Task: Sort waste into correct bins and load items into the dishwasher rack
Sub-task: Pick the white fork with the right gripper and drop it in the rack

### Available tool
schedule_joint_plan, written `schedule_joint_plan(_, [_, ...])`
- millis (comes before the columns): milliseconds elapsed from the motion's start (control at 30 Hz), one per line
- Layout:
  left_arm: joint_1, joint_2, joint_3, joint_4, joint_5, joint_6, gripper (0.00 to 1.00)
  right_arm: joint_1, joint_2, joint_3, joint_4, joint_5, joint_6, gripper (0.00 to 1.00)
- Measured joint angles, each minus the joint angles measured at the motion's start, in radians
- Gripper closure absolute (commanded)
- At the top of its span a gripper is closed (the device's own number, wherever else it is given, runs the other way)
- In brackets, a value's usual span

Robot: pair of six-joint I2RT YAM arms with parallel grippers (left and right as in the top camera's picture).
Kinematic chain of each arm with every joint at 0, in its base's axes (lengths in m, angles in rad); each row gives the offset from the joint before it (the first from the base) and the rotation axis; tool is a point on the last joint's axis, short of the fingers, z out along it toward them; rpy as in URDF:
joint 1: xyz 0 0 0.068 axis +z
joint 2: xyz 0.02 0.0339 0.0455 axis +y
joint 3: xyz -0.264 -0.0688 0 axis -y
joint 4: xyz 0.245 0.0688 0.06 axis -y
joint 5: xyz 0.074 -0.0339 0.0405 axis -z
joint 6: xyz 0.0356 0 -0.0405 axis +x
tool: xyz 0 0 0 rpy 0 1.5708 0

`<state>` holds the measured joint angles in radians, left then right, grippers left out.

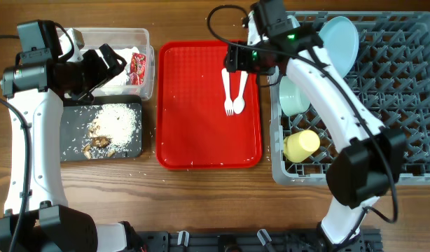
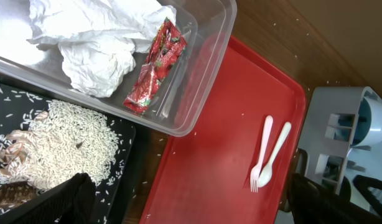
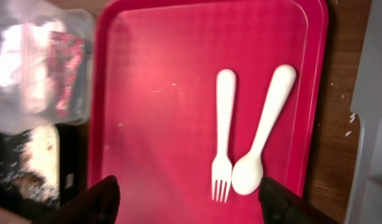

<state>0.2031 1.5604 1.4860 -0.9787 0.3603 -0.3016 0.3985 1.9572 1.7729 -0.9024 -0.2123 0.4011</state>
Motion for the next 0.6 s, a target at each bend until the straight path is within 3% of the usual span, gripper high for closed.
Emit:
schedule_joint_plan(400, [0.000, 0.000, 0.000, 0.002, -0.013, 0.000, 0.00, 0.054, 0.307, 0.000, -0.002, 0.056, 0.055, 0.57])
schedule_joint_plan(500, [0.000, 0.000, 0.000, 0.000, -0.013, 0.000, 0.00, 0.054, 0.324, 0.000, 0.021, 0.034, 0.061, 0.75])
schedule_joint_plan(567, [0.000, 0.000, 0.000, -0.001, -0.013, 0.000, 0.00, 0.054, 0.328, 0.000, 0.031, 0.021, 0.069, 0.95])
schedule_joint_plan(600, [0.000, 0.000, 0.000, -0.001, -0.013, 0.000, 0.00, 0.054, 0.331, 0.000, 0.032, 0.018, 0.077, 0.96])
